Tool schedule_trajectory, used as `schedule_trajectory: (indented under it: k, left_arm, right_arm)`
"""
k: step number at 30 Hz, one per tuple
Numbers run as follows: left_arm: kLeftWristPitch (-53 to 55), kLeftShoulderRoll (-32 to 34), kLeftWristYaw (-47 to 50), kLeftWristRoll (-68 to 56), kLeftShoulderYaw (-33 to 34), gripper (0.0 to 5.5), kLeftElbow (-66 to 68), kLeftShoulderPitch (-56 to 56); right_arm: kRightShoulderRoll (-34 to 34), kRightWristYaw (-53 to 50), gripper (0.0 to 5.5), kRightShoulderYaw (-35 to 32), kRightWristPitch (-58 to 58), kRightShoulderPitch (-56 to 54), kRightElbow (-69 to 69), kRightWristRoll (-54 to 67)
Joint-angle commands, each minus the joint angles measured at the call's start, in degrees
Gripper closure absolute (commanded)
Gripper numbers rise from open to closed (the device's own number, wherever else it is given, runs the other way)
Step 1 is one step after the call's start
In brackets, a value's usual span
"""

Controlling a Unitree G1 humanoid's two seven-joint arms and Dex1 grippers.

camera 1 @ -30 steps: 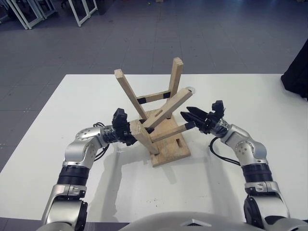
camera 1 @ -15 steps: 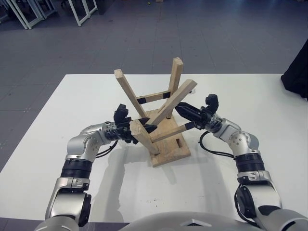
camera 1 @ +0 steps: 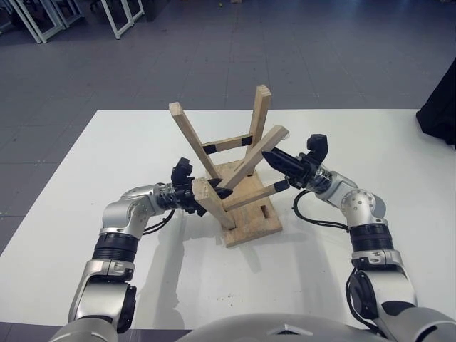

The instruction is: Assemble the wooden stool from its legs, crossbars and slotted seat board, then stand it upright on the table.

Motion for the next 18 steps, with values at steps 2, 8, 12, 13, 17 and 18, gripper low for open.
schedule_trajectory:
  k: [2, 8, 12, 13, 17, 18]
  left_arm:
    - [0.7, 0.4, -1.4, 0.5, -0.5, 3.46, -1.4, -0.2]
    - [2.8, 0.6, -2.1, -1.0, 0.6, 3.46, -1.5, -0.5]
    - [3.9, 0.6, -2.1, -1.4, 0.8, 3.46, -1.3, -0.5]
    - [4.1, 0.7, -2.2, -1.5, 0.9, 3.46, -1.3, -0.5]
    - [5.8, 1.8, -3.5, -1.1, -0.4, 3.46, -1.5, 0.0]
    - [6.1, 2.2, -4.0, -0.9, -0.7, 3.46, -1.4, 0.0]
  right_arm:
    - [0.8, -1.6, 1.5, -0.4, -1.6, -1.4, 1.3, -1.8]
    - [0.8, -0.7, 1.71, 0.0, -2.4, -1.3, 1.4, -1.9]
    - [0.9, -0.1, 2.39, -0.2, -2.4, -1.2, 0.9, -1.4]
    - [1.0, 0.0, 2.55, -0.2, -2.3, -1.2, 0.8, -1.3]
    - [1.5, 0.1, 3.38, -0.1, -1.7, -1.6, 0.9, -1.0]
    - [1.7, 0.2, 3.41, 0.0, -1.5, -1.9, 0.9, -1.0]
